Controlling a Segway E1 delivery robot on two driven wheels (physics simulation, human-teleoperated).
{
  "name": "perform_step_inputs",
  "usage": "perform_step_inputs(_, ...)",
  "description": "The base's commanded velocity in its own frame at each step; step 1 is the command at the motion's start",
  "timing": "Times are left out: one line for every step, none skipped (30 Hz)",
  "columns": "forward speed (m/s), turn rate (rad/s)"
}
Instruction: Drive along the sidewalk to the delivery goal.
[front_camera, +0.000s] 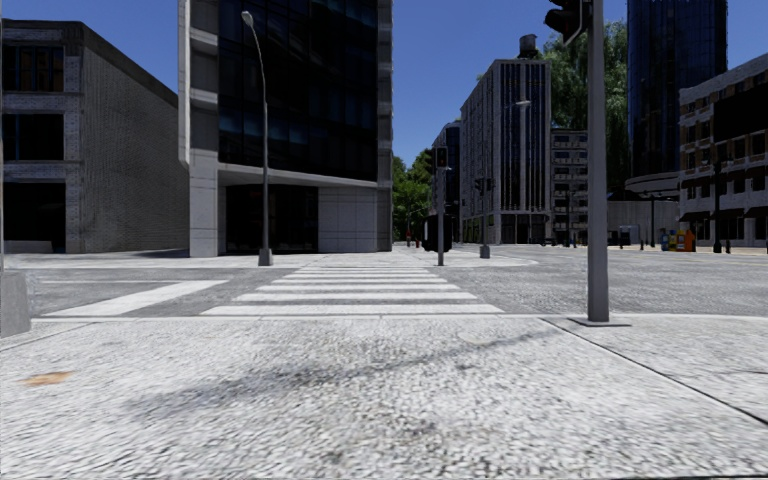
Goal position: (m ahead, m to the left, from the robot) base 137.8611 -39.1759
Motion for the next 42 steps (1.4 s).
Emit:
perform_step_inputs(2.0, 0.0)
perform_step_inputs(2.0, 0.0)
perform_step_inputs(2.0, 0.0)
perform_step_inputs(2.0, 0.0)
perform_step_inputs(2.0, 0.0)
perform_step_inputs(2.0, 0.0)
perform_step_inputs(2.0, 0.0)
perform_step_inputs(2.0, 0.0)
perform_step_inputs(2.0, 0.0)
perform_step_inputs(2.0, 0.0)
perform_step_inputs(2.0, 0.0)
perform_step_inputs(2.0, 0.0)
perform_step_inputs(2.0, 0.0)
perform_step_inputs(2.0, 0.0)
perform_step_inputs(2.0, 0.0)
perform_step_inputs(2.0, 0.0)
perform_step_inputs(2.0, 0.0)
perform_step_inputs(2.0, 0.0)
perform_step_inputs(2.0, 0.0)
perform_step_inputs(2.0, 0.0)
perform_step_inputs(2.0, 0.0)
perform_step_inputs(2.0, 0.0)
perform_step_inputs(2.0, 0.0)
perform_step_inputs(2.0, 0.0)
perform_step_inputs(2.0, 0.0)
perform_step_inputs(2.0, 0.0)
perform_step_inputs(2.0, 0.0)
perform_step_inputs(2.0, 0.0)
perform_step_inputs(2.0, 0.0)
perform_step_inputs(2.0, 0.0)
perform_step_inputs(2.0, 0.0)
perform_step_inputs(2.0, 0.0)
perform_step_inputs(2.0, 0.0)
perform_step_inputs(2.0, 0.0)
perform_step_inputs(2.0, 0.0)
perform_step_inputs(2.0, 0.0)
perform_step_inputs(2.0, 0.0)
perform_step_inputs(2.0, 0.0)
perform_step_inputs(2.0, 0.0)
perform_step_inputs(2.0, 0.0)
perform_step_inputs(2.0, 0.0)
perform_step_inputs(2.0, 0.0)
